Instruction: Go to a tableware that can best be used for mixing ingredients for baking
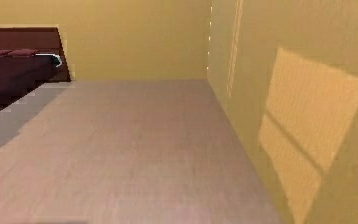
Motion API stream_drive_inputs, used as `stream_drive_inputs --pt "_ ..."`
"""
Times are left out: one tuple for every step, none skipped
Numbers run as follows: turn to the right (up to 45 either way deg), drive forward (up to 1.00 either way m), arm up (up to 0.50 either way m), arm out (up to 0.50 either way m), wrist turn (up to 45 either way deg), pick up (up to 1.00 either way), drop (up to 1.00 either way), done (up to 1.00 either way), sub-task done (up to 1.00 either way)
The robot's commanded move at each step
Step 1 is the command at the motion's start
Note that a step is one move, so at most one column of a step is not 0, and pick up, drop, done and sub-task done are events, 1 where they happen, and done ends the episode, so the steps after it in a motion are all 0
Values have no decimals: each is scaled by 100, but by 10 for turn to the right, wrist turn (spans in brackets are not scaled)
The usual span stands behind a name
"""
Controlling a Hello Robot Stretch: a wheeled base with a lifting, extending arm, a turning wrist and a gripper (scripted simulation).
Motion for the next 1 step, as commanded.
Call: stream_drive_inputs --pt "-450 0 0 0 0 0 0 0 0"
